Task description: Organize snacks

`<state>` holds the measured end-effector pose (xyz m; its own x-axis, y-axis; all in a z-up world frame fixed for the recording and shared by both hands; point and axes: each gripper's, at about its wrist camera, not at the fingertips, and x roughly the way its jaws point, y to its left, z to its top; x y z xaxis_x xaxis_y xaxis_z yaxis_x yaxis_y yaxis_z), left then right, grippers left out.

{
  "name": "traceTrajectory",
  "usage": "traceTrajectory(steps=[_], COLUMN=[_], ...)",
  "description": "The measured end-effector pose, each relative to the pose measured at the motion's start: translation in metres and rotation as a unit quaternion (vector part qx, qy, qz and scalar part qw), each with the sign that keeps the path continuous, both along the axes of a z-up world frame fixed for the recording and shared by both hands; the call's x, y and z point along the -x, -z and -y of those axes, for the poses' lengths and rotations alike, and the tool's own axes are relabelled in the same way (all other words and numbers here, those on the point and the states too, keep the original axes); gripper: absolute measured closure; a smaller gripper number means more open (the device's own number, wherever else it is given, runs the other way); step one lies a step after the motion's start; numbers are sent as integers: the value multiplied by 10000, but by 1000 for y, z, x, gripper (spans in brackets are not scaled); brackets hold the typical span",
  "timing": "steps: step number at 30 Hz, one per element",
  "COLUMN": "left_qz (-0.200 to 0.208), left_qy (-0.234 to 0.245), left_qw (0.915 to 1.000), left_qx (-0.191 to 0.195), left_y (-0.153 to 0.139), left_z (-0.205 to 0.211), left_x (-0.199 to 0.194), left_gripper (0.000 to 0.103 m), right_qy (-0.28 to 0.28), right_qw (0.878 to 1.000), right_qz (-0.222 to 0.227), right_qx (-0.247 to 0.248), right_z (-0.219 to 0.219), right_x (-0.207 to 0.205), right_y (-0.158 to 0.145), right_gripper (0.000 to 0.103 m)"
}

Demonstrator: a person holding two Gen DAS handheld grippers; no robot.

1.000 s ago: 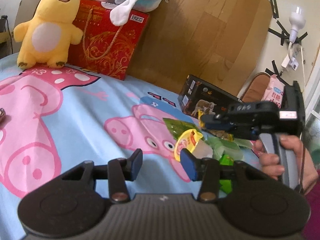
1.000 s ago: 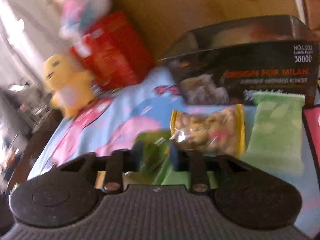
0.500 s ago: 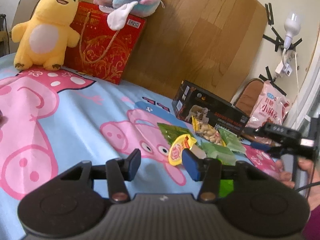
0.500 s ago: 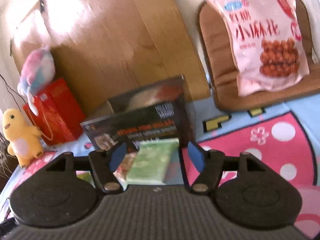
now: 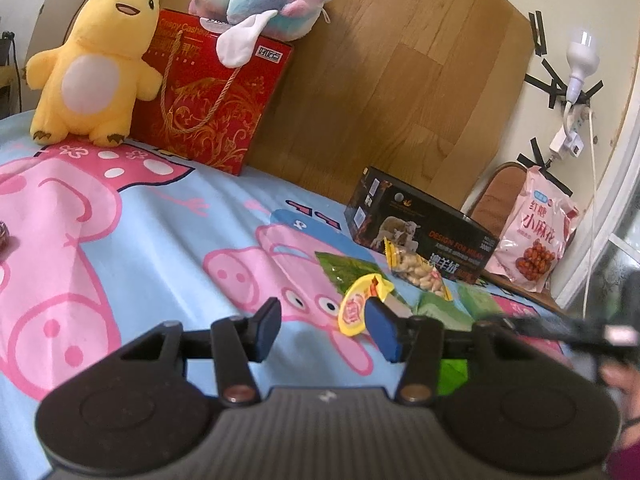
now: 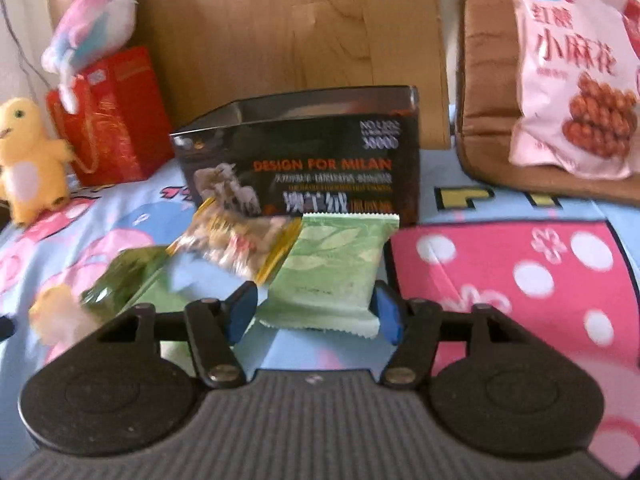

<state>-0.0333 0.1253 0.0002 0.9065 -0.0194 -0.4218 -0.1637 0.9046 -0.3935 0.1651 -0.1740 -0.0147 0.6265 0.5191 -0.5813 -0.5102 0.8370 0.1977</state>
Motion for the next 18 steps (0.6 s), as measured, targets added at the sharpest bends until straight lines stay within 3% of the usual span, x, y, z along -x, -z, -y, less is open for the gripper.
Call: traceTrajectory(steps=[6, 8, 9, 12, 15, 18], left_qz=[24, -44, -77, 88, 315, 99], left_qy=[111, 121, 121, 398, 1014, 1747], left_qw=[9999, 9999, 9999, 9991, 9936, 9827], left_qx=[-44, 15, 39, 84, -384, -602], left_y=[-1, -2, -4, -19, -43, -54], left_z=[1, 0, 1, 15, 49, 90], left_x=[1, 0, 1, 8, 7, -11], left_gripper=[56, 56, 56, 57, 56, 56], right_qy=[-1350, -1551, -1421, -546, 28, -209], right_qw=[9889, 9866, 9891, 9976, 9986, 9933], right_qz=[-327, -70, 118, 421, 248, 292], right_qx=[-527, -501, -367, 41, -463, -1095], right_z=[57, 69, 72, 87, 112, 117], right_x=[66, 93, 102, 112, 114, 126], right_y=[-4, -3, -2, 2, -1, -6], right_gripper=[38, 33, 28, 29, 29, 29])
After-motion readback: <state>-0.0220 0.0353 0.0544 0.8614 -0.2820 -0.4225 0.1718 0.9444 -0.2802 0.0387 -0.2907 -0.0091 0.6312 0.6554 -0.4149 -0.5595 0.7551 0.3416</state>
